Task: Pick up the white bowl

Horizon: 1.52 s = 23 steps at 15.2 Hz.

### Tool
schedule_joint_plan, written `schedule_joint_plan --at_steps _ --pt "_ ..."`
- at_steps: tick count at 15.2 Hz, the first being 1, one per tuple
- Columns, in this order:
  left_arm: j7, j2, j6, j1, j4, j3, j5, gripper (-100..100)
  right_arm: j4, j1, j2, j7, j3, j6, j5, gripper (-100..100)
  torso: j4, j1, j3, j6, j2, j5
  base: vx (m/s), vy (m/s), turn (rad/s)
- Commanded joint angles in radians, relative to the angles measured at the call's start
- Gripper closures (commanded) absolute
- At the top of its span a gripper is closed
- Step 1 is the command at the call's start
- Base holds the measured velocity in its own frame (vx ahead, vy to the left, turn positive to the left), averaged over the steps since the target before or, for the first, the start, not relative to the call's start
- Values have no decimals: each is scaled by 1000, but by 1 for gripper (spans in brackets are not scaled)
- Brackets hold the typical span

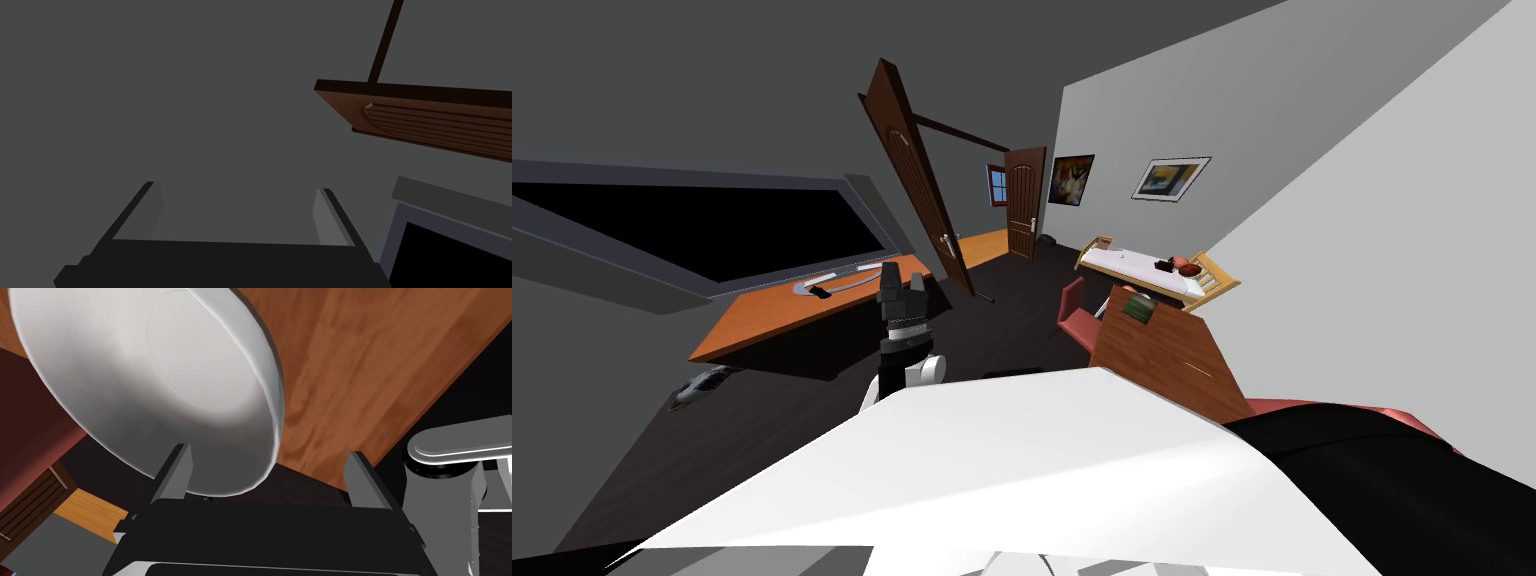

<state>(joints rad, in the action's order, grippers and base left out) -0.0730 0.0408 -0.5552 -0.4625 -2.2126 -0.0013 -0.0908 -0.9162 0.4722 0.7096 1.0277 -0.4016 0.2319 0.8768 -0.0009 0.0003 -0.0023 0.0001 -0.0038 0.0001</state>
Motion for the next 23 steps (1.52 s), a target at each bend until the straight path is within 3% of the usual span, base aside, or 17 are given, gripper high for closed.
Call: schedule_joint_plan --at_steps 1,5,6,10,13,14,18,22,23 --pt "0 0 0 0 0 0 0 0 36 0 5 34 -5 -3 22 -100 0 0 0 0 0 0 38 5 12" --pt "0 0 0 0 0 0 0 0 56 0 9 50 -11 -7 36 -100 0 0 1 0 1 0 31 3 4" --pt "0 0 0 0 0 0 0 0 35 2 18 27 -25 -19 33 -100 0 0 1 0 2 0 14 1 0" --pt "0 0 0 0 0 0 0 0 78 -39 -56 39 -43 -68 44 -100 1 -5 3 0 5 -1 -21 -76 55" --pt "0 0 0 0 0 0 0 0 78 -41 -60 36 -46 -73 45 -100 1 -6 3 0 6 -2 -22 -77 28" --pt "0 0 0 0 0 0 0 0 82 -44 -65 39 -46 -75 45 100 1 -5 3 0 5 -1 -5 -19 4" --pt "0 0 0 0 0 0 0 0 82 -43 -64 39 -46 -75 45 100 1 -1 2 0 4 0 -2 -3 -2" --pt "0 0 0 0 0 0 0 0 37 2 18 30 -24 -18 33 100 0 8 1 1 3 2 27 105 -69" --pt "0 0 0 0 0 0 0 0 42 -9 3 27 -36 -38 36 100 0 8 1 1 2 2 23 63 -40"
